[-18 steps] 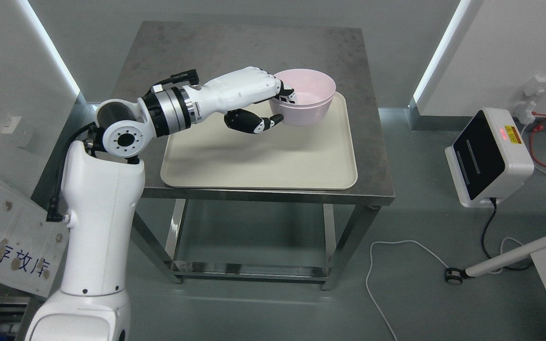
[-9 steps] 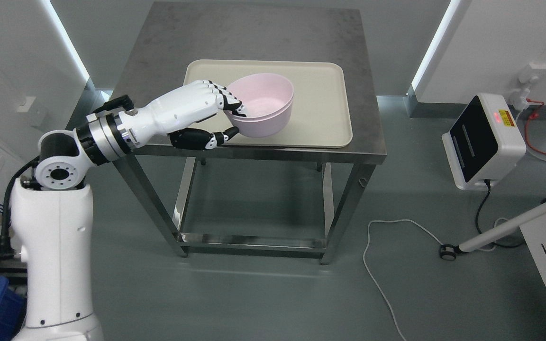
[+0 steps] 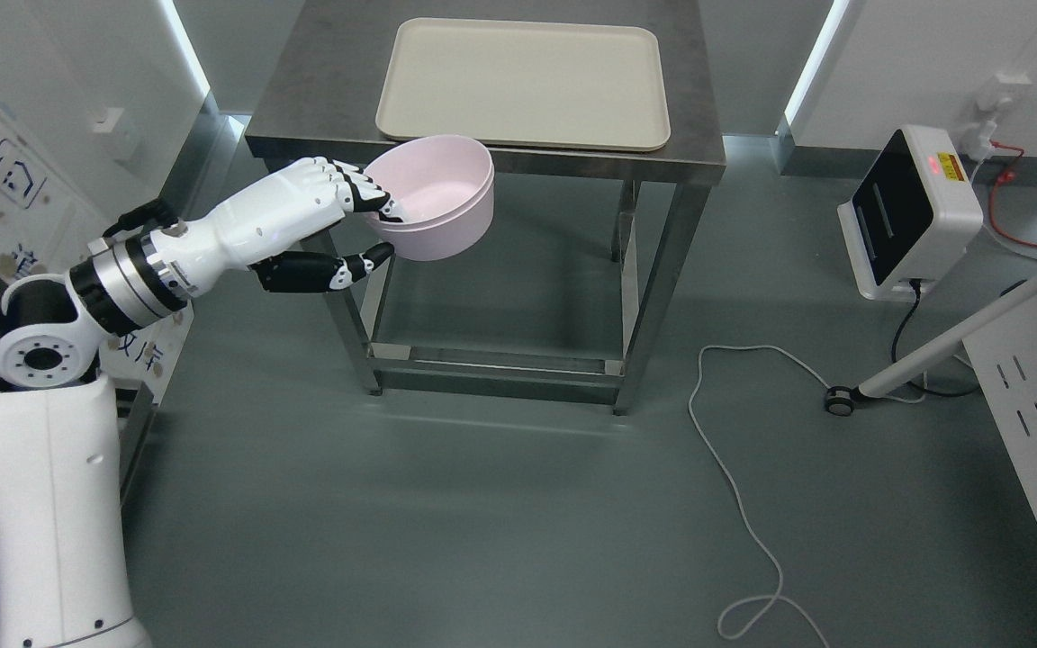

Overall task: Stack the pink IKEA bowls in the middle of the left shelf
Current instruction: 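Hold the stacked bowls in the left hand while turning toward the blue bins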

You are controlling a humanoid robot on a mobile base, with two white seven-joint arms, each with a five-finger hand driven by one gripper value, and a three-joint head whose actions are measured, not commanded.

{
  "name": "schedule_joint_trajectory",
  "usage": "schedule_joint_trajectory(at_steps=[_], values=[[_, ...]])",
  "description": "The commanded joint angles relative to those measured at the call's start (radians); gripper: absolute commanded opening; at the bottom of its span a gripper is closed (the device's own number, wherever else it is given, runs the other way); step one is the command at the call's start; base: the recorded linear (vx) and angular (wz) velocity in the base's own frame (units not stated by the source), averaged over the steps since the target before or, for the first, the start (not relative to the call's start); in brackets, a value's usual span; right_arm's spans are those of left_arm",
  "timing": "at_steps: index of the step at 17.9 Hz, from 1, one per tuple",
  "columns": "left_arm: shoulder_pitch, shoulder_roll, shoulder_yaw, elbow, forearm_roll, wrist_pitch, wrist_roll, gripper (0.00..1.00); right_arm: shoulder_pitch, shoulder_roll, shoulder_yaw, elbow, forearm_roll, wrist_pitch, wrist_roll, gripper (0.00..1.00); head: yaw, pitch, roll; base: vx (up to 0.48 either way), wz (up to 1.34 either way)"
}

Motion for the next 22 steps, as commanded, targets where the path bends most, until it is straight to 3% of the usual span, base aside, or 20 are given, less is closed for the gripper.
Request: schedule_joint_trajectory(at_steps=[1,11,22], values=[[0.007,0.035,0.045,-0.013,0.009,0.000,0.002,0.03,0.029,-0.017,-0.011,-0.034,0.000,0.000,0.000,1.00,0.0000,0.000,0.000,-0.474,0.21],[0.007,0.035,0.059,-0.012,0.005,0.000,0.006,0.03,0.029,-0.017,-0.011,-0.034,0.000,-0.001,0.000,1.00,0.0000,0.000,0.000,-0.434,0.34],[-0.049,0.036,0.062,0.011,-0.025,0.000,0.012,0.02,0.029,-0.017,-0.011,-0.034,0.000,-0.001,0.000,1.00,0.0000,0.000,0.000,-0.296,0.89]])
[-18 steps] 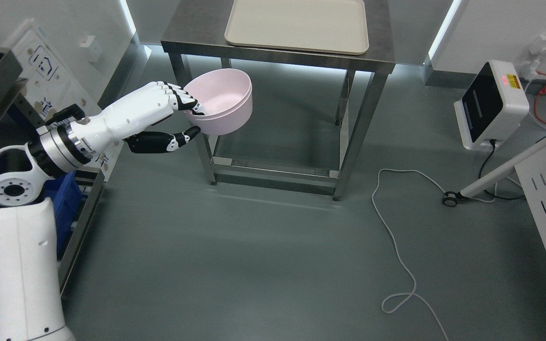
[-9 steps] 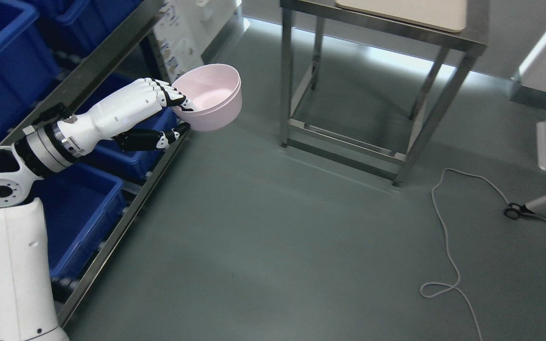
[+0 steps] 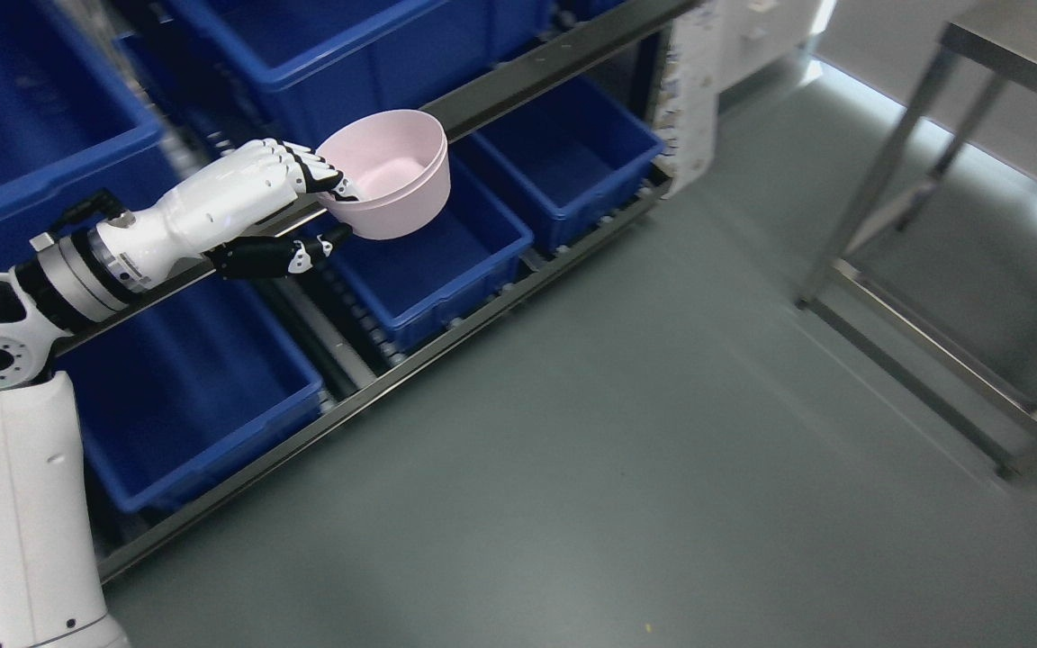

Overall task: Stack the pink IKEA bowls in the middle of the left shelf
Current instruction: 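Hold the stacked bowls in the left hand while turning toward the blue bins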

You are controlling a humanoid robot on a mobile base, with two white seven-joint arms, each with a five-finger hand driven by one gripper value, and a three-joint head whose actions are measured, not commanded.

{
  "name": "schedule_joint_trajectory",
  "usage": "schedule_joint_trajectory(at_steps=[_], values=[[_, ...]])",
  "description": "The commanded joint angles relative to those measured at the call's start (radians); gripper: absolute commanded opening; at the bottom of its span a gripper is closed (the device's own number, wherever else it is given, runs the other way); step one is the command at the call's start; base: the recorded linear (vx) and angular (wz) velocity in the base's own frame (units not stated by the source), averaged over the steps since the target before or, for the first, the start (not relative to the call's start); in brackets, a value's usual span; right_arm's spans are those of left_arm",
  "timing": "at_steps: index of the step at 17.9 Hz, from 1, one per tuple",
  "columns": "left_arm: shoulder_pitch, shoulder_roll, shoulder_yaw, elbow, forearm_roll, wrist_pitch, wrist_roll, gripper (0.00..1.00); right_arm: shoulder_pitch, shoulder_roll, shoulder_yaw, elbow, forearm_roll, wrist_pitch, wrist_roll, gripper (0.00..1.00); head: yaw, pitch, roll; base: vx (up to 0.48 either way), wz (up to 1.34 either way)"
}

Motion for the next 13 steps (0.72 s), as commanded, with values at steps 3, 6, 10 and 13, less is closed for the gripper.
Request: schedule_joint_trajectory(at_steps=[3,6,10,13], values=[[-0.099,0.008,0.007,0.039,-0.026,0.000,0.001,0.02,0.029,-0.017,-0.011,-0.034,-0.030,0.001,0.000,1.00,0.0000,0.000,0.000,-0.158,1.16],[-0.168,0.005,0.003,0.069,-0.060,0.000,0.001,0.02,0.029,-0.017,-0.011,-0.034,-0.030,-0.001,0.000,1.00,0.0000,0.000,0.000,-0.061,0.92],[-0.225,0.000,-0.006,0.108,-0.092,0.000,0.001,0.02,0.029,-0.017,-0.011,-0.034,-0.030,0.001,0.000,1.00,0.0000,0.000,0.000,0.044,0.53],[-0.269,-0.004,-0.061,0.157,-0.130,0.000,0.002,0.02,0.029,-0.017,-0.011,-0.034,-0.030,-0.001,0.000,1.00,0.0000,0.000,0.000,0.068,0.24]])
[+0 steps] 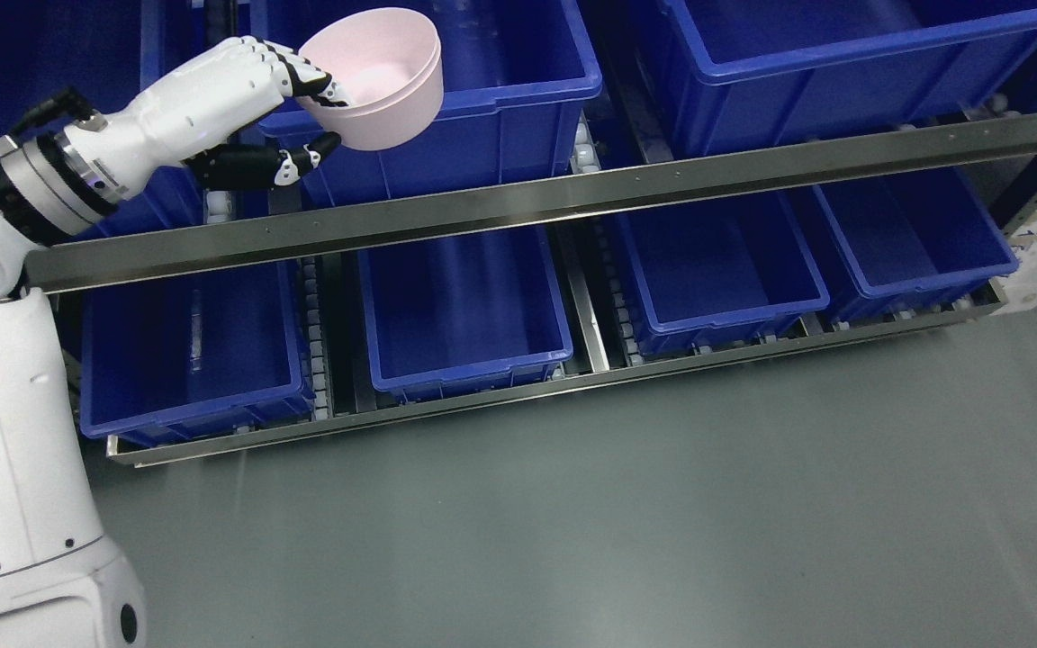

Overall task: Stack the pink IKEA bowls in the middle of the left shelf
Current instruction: 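Hold the stacked bowls in the left hand while turning toward the blue bins, then lower the stacked bowls into the middle blue bin and release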

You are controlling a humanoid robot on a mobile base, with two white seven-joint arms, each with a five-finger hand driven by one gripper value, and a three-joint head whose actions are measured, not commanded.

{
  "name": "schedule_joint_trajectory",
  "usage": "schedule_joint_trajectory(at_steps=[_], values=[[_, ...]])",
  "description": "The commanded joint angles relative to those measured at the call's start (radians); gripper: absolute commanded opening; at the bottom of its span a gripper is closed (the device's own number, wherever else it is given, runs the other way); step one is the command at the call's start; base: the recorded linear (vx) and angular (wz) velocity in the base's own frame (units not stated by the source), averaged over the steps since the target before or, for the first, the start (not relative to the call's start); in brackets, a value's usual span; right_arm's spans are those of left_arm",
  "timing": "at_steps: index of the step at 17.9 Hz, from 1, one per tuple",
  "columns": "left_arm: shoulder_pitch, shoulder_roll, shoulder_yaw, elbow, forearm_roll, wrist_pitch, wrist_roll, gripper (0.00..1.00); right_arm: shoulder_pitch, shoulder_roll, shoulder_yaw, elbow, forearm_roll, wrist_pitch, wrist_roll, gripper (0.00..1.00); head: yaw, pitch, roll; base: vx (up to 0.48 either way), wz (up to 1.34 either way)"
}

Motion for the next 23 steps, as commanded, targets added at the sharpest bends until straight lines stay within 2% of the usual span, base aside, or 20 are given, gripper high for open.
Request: schedule_joint_trajectory(at_steps=[1,3,13,17,23], values=[[-0.078,-0.010,-0.061,0.103,-0.062,0.001,0.002,0.02,0.029,-0.017,-0.011,-0.034,-0.002,-0.001,0.001,1.00,0.0000,0.000,0.000,0.092,0.22],[-0.098,-0.016,-0.063,0.119,-0.099,0.001,0.018,0.02,0.029,-0.017,-0.011,-0.034,-0.002,-0.001,0.001,1.00,0.0000,0.000,0.000,0.097,0.20],[-0.152,-0.010,-0.066,0.134,-0.101,0.019,0.015,0.03,0.029,-0.017,-0.011,-0.034,-0.002,0.001,0.001,1.00,0.0000,0.000,0.000,0.152,0.11],[-0.167,-0.013,-0.159,0.227,-0.134,0.019,0.021,0.03,0.029,-0.017,-0.011,-0.034,-0.002,0.001,0.001,1.00,0.0000,0.000,0.000,0.209,-0.14],[-0.225,0.007,-0.159,0.389,-0.262,0.019,0.053,0.03,0.029,-0.017,-0.011,-0.034,-0.002,0.000,0.001,1.00,0.0000,0.000,0.000,0.179,-0.10]])
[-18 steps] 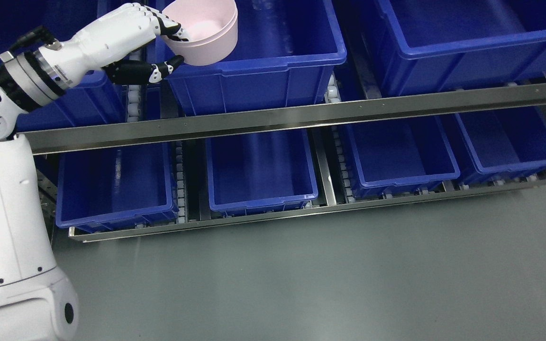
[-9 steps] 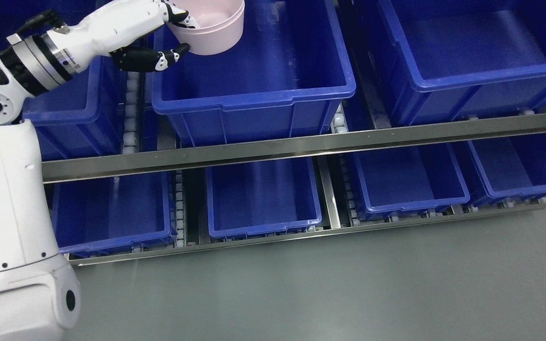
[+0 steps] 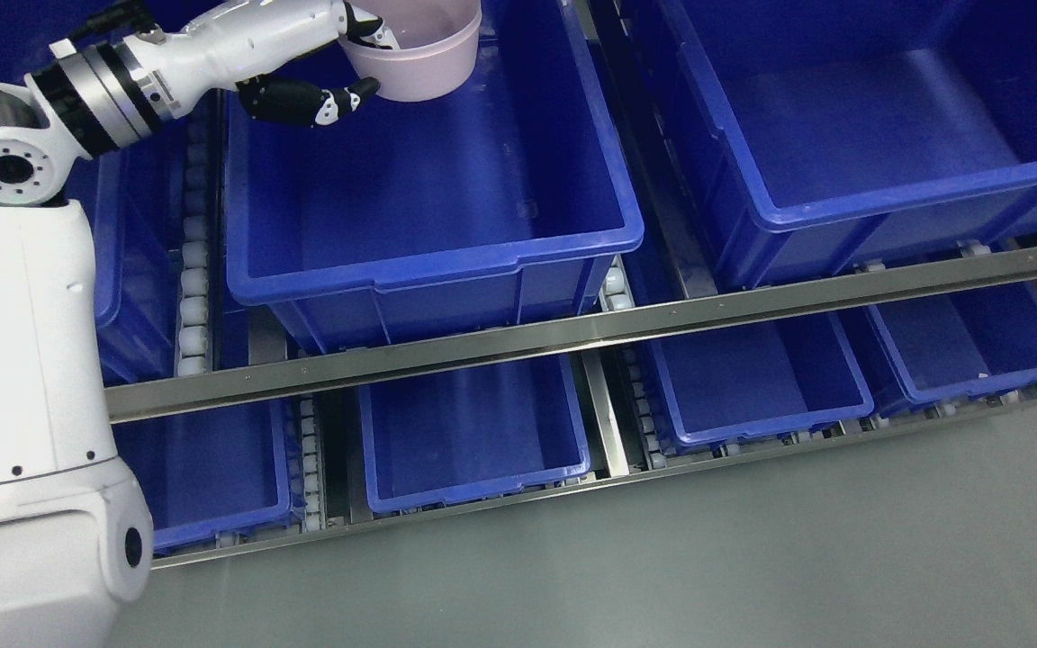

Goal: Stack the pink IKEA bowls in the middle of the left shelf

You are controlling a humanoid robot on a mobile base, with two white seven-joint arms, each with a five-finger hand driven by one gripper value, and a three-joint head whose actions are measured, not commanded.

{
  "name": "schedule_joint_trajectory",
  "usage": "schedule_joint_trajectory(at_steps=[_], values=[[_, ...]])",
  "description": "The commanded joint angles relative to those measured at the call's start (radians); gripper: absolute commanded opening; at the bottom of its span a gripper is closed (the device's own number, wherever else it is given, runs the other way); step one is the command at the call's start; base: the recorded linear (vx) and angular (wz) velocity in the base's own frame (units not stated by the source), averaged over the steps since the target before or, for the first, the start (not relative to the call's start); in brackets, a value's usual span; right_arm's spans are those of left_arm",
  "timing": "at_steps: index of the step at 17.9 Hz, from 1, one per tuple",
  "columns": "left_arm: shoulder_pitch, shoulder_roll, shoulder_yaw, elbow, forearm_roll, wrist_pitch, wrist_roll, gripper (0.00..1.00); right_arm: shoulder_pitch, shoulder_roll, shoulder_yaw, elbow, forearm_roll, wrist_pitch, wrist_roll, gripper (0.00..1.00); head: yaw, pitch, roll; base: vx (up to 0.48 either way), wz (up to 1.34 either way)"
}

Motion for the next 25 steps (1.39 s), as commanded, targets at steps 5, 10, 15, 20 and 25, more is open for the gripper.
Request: schedule_joint_trajectory(at_steps=[5,10,15,20,25], values=[[-0.008,0.013,-0.106,0.167,-0.069,-0.018,-0.002,0.07,0.029,-0.017,-0.011,-0.034,0.000,0.000,0.001,1.00,0.0000,0.000,0.000,0.058,-0.04],[-0.003,-0.039,-0.175,0.163,-0.053,-0.018,0.000,0.12,0.029,-0.017,-0.011,-0.034,0.000,0.002,0.001,1.00,0.0000,0.000,0.000,0.007,0.01],[0.009,-0.031,-0.170,0.161,-0.053,-0.018,0.001,0.39,0.029,-0.017,-0.011,-0.034,0.000,0.000,0.001,1.00,0.0000,0.000,0.000,0.000,0.00],[0.006,-0.042,-0.110,0.160,-0.050,-0.018,0.012,0.46,0.029,-0.017,-0.011,-0.034,0.000,0.000,0.001,1.00,0.0000,0.000,0.000,0.000,0.00],[-0.011,-0.172,-0.003,0.124,0.067,-0.018,0.087,0.59,0.029,-0.017,-0.011,-0.034,0.000,0.002,0.001,1.00,0.0000,0.000,0.000,0.000,0.00]])
